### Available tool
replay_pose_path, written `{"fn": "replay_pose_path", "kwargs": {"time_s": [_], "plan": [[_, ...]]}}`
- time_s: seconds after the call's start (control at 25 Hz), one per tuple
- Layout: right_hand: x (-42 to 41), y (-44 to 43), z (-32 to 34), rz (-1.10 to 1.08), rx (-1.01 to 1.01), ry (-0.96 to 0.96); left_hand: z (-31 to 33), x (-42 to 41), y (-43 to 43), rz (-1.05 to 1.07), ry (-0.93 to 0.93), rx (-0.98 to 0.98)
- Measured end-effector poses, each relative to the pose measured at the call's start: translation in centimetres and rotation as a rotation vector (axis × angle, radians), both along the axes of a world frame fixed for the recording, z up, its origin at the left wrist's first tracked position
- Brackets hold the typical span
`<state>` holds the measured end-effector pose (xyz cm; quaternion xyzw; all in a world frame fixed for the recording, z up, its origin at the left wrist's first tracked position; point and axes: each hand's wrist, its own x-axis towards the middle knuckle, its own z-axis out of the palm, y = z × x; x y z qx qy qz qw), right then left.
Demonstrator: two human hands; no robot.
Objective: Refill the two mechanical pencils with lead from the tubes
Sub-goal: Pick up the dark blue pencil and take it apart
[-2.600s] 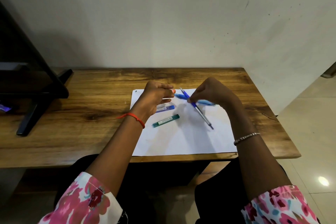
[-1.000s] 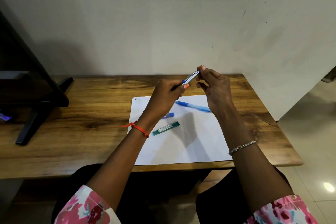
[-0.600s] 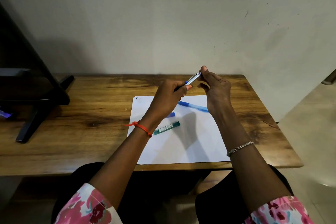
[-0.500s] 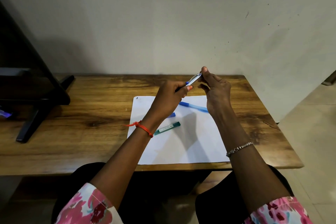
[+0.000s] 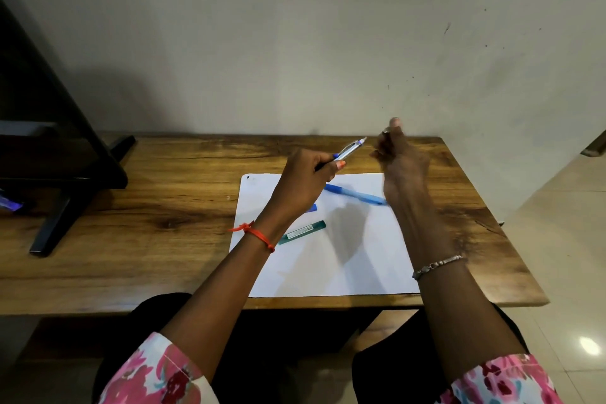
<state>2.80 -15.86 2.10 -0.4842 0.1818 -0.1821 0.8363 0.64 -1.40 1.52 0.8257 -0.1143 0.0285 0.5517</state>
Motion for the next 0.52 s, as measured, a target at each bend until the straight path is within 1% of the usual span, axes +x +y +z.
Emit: {"fn": "replay_pose_path", "kwargs": {"time_s": [0.04, 0.12, 0.2, 0.32, 0.4, 0.52], "plan": [[0.2, -0.9, 0.4, -0.012, 0.038, -0.006, -0.1, 0.0, 0.4, 0.013, 0.007, -0.016], [0.1, -2.1, 0.8, 0.042, 0.053, -0.03, 0.1, 0.0, 1.2, 0.032, 0.018, -0.06], [-0.1, -2.0, 0.8, 0.191, 0.068, -0.041, 0.1, 0.3, 1.5, 0.039, 0.026, -0.074], [-0.3, -1.3, 0.7, 0.431, 0.064, 0.028, 0.1, 0.3, 1.1, 0.03, 0.021, -0.048], [-0.3, -1.1, 0.7, 0.529, -0.008, 0.056, -0.1, 0.1, 0.9, 0.014, 0.019, -0.025], [-0.3, -0.7, 0.4, 0.559, -0.14, 0.046, -0.2, 0.2, 0.9, 0.003, 0.027, -0.013]]}}
